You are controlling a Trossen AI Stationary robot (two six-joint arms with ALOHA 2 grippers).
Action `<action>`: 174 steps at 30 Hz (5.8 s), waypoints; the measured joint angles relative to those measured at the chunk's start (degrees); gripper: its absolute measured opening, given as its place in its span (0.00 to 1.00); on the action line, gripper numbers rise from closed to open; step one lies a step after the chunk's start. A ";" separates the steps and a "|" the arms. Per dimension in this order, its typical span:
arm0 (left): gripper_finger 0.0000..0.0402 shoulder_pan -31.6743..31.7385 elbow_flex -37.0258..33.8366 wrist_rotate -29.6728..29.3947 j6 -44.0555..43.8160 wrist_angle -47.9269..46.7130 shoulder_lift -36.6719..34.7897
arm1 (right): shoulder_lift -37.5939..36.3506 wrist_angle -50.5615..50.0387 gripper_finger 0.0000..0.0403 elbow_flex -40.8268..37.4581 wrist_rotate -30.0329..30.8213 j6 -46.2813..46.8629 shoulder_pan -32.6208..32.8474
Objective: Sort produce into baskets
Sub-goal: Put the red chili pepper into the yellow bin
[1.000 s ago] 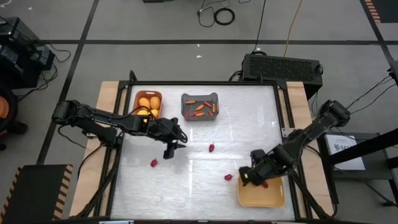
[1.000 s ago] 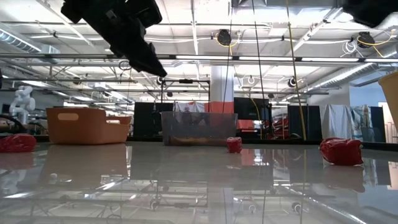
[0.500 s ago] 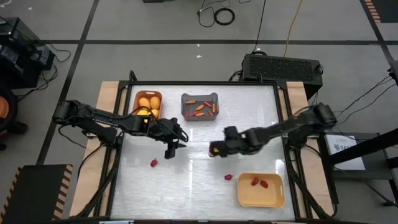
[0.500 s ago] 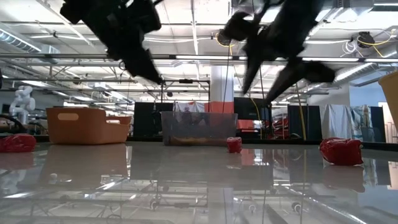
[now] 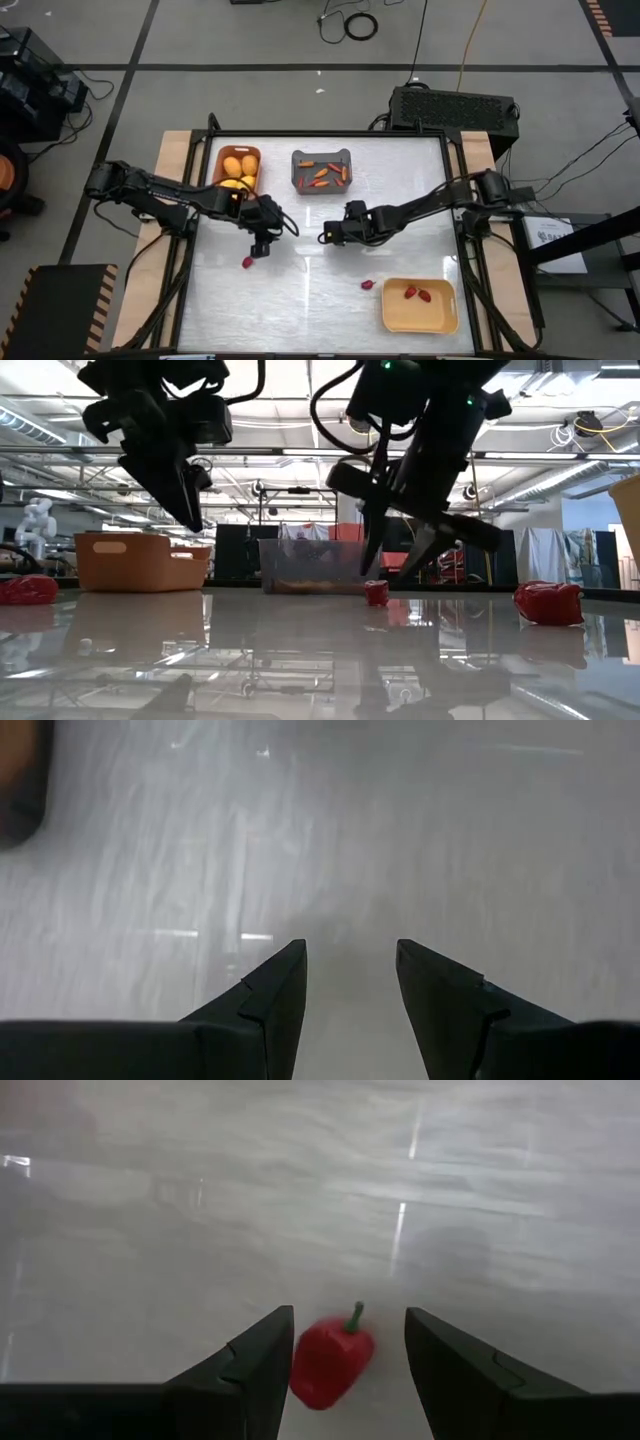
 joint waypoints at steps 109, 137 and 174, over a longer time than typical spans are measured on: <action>0.41 -13.19 1.54 -4.56 -55.95 -20.31 -3.37 | -18.03 -26.22 0.43 11.86 -6.39 -35.87 21.62; 0.78 -20.97 -8.93 -3.34 -65.91 -5.95 0.42 | -18.00 -25.88 0.43 11.86 -7.22 -47.39 13.94; 0.23 -21.06 -5.08 -6.38 -55.56 3.15 5.42 | -18.00 -29.00 0.43 11.84 -10.34 -47.47 13.92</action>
